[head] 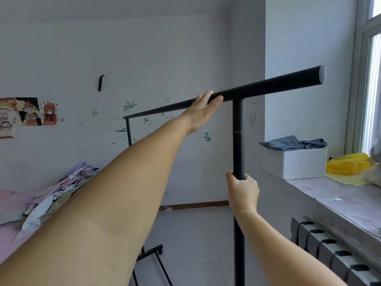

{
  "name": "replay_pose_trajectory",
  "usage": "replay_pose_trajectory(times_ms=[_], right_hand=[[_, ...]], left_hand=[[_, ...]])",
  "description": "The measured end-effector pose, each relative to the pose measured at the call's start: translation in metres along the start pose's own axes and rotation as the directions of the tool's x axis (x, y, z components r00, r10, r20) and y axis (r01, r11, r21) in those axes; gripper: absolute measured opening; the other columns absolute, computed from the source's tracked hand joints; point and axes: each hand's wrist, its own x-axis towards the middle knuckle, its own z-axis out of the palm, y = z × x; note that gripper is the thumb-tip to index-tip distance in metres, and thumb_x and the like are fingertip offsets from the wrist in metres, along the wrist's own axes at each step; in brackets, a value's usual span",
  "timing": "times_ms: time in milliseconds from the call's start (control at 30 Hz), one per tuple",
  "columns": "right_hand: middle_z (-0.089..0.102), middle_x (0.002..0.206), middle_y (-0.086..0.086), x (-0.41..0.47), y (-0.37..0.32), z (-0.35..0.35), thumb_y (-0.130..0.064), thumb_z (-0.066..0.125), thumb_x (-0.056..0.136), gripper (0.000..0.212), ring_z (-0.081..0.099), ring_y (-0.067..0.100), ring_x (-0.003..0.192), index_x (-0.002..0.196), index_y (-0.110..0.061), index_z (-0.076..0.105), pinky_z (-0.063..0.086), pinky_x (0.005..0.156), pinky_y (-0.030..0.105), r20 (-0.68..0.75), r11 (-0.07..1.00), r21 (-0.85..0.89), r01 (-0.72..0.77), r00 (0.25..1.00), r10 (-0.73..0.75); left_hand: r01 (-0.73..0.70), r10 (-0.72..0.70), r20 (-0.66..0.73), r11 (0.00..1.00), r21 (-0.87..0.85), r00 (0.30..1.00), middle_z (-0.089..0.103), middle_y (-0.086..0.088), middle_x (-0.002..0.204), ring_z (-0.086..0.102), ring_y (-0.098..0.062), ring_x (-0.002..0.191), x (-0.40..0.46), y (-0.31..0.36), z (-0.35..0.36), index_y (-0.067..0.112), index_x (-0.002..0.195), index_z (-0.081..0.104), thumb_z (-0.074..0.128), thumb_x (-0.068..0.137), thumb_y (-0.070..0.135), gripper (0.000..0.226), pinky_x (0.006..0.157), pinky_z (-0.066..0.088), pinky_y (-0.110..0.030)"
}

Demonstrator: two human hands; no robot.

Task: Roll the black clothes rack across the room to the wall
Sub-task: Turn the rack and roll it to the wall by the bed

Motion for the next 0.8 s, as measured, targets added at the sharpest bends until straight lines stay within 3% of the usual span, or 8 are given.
replay_pose_trajectory(times_ms=[100,200,267,367,433,500,633,800], right_hand=[[0.031,0.045,-0.004,0.016,0.006,0.012,-0.019,0.053,0.074,0.03,0.025,0.017,0.045,0.054,-0.016,0.03,0.025,0.042,0.026,0.072,0.999,0.017,-0.027,0.997,0.025],[0.032,0.048,0.004,0.037,0.011,0.02,-0.017,0.05,0.069,0.023,0.028,0.02,0.046,0.059,-0.015,0.029,0.026,0.042,0.027,0.204,0.998,0.026,-0.053,0.978,0.046],[0.032,0.046,0.005,0.05,0.015,0.025,-0.017,0.048,0.066,0.019,0.028,0.019,0.039,0.061,-0.016,0.03,0.027,0.037,0.023,0.264,0.998,0.008,-0.07,0.962,0.065],[0.031,0.043,0.002,0.071,0.023,0.036,-0.018,0.047,0.063,0.018,0.027,0.019,0.035,0.061,-0.016,0.029,0.026,0.035,0.022,0.3,0.996,0.02,-0.083,0.951,0.073],[0.032,0.045,0.004,0.086,0.03,0.044,-0.02,0.047,0.061,0.018,0.027,0.019,0.037,0.06,-0.016,0.03,0.026,0.036,0.022,0.299,0.996,0.029,-0.084,0.952,0.071],[0.032,0.047,0.006,0.099,0.035,0.054,-0.02,0.048,0.062,0.019,0.027,0.02,0.04,0.06,-0.016,0.03,0.026,0.038,0.024,0.299,0.995,0.038,-0.087,0.952,0.072],[0.033,0.047,0.004,0.126,0.047,0.074,-0.017,0.05,0.067,0.021,0.028,0.019,0.041,0.058,-0.015,0.031,0.028,0.041,0.024,0.32,0.994,0.046,-0.1,0.944,0.08],[0.034,0.047,0.004,0.158,0.062,0.098,-0.014,0.05,0.071,0.02,0.028,0.019,0.038,0.058,-0.016,0.035,0.029,0.036,0.021,0.336,0.992,0.06,-0.109,0.938,0.082]], left_hand=[[0.03,-0.03,-0.003,0.999,0.046,1.0,0.011,0.003,0.16,0.012,-0.02,0.146,0.015,-0.008,-0.004,0.039,0.146,0.016,0.029,0.079,0.076,0.078,0.115,0.017,-0.047],[-0.005,0.012,-0.026,0.968,0.252,1.0,0.044,-0.005,0.131,0.046,-0.026,0.115,0.032,-0.013,-0.008,0.033,0.129,0.036,0.039,0.089,0.056,0.046,0.086,0.038,-0.034],[0.001,0.015,-0.039,0.925,0.381,0.999,0.043,-0.005,0.125,0.047,-0.025,0.102,0.045,-0.018,-0.012,0.032,0.128,0.035,0.044,0.091,0.038,0.038,0.08,0.035,-0.033],[0.004,0.002,-0.012,0.88,0.475,1.0,0.035,-0.002,0.14,0.044,-0.022,0.101,0.067,-0.027,-0.011,0.033,0.137,0.026,0.042,0.09,0.013,0.053,0.079,0.035,-0.032],[0.027,-0.025,-0.011,0.866,0.499,1.0,0.029,0.002,0.145,0.048,-0.022,0.096,0.081,-0.035,-0.004,0.036,0.138,0.022,0.036,0.086,0.001,0.064,0.07,0.04,-0.029],[0.051,-0.042,-0.028,0.86,0.508,0.999,0.029,0.004,0.144,0.049,-0.02,0.083,0.095,-0.042,0.0,0.035,0.137,0.022,0.031,0.082,-0.004,0.068,0.06,0.038,-0.028],[0.102,-0.083,-0.061,0.847,0.521,0.995,0.029,0.005,0.144,0.047,-0.024,0.083,0.12,-0.06,0.002,0.035,0.136,0.022,0.026,0.077,-0.008,0.073,0.059,0.036,-0.03],[0.099,-0.07,-0.081,0.886,0.454,0.994,0.03,0.003,0.14,0.04,-0.011,0.069,0.149,-0.088,0.011,0.034,0.133,0.024,0.026,0.075,-0.011,0.074,0.051,0.031,-0.026]])
